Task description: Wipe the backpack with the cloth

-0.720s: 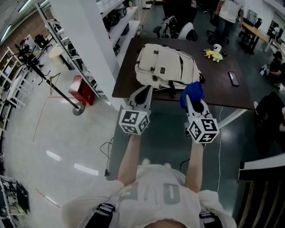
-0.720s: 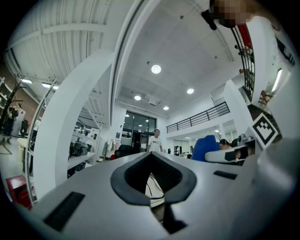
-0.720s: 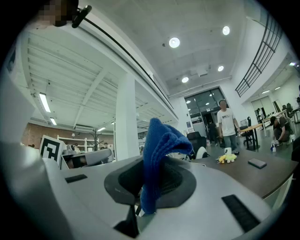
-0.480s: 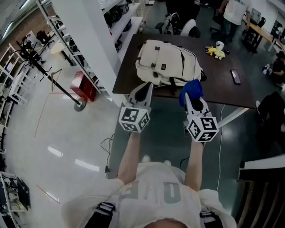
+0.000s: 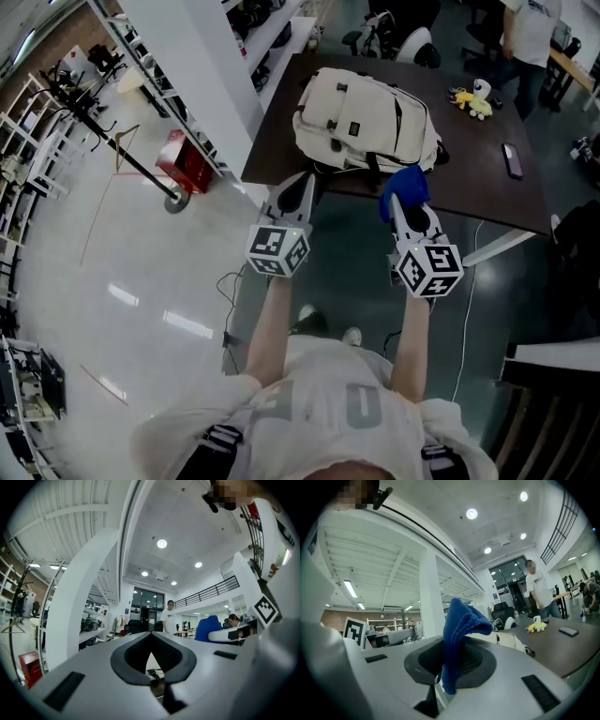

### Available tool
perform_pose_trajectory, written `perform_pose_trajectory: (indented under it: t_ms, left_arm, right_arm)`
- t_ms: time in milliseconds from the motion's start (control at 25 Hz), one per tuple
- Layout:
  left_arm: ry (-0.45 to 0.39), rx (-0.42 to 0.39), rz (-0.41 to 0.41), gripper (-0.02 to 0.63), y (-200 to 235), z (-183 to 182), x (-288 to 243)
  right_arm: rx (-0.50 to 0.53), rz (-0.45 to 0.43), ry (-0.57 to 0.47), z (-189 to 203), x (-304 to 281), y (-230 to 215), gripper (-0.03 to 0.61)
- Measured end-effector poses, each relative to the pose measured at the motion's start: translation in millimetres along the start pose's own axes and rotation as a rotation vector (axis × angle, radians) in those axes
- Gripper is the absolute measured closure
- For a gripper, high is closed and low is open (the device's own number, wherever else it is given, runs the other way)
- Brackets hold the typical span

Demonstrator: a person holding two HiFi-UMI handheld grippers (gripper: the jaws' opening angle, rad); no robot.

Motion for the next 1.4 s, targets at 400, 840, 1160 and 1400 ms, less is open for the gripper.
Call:
perform_pose_trajectory:
  t_ms: [400, 840, 1160, 1400]
  left_arm:
    - [0.026, 0.049, 0.008, 0.609, 116.5, 40.8, -45.9]
    - [0.059, 0.158, 0.066, 0.609, 239.0, 61.0, -122.0]
    - [0.136, 0.19, 0.146, 0.609, 232.9, 92.7, -155.9]
    - [0.158, 0.196, 0.165, 0.609, 220.2, 100.7, -174.4]
  right_arm:
    - [-0.037, -0.104, 0.163, 40.2, -161.0, 42.0, 0.535]
    - [-0.039, -0.129, 0.383, 86.0, -357.2, 82.8, 0.535]
    - [-0.057, -0.071, 0.5, 116.1, -373.3, 57.4, 0.537]
    - [-0.082, -0.084, 0.501, 116.2, -365.0, 43.5, 0.536]
Point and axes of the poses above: the fingertips, and each gripper's own axes: x backward along the fingers, y to its left, z out of its underside, the point moved 3 cm from there along x, backward along the fingers, and after that the axes turned 10 degrees about y, right-handed, at the moved point
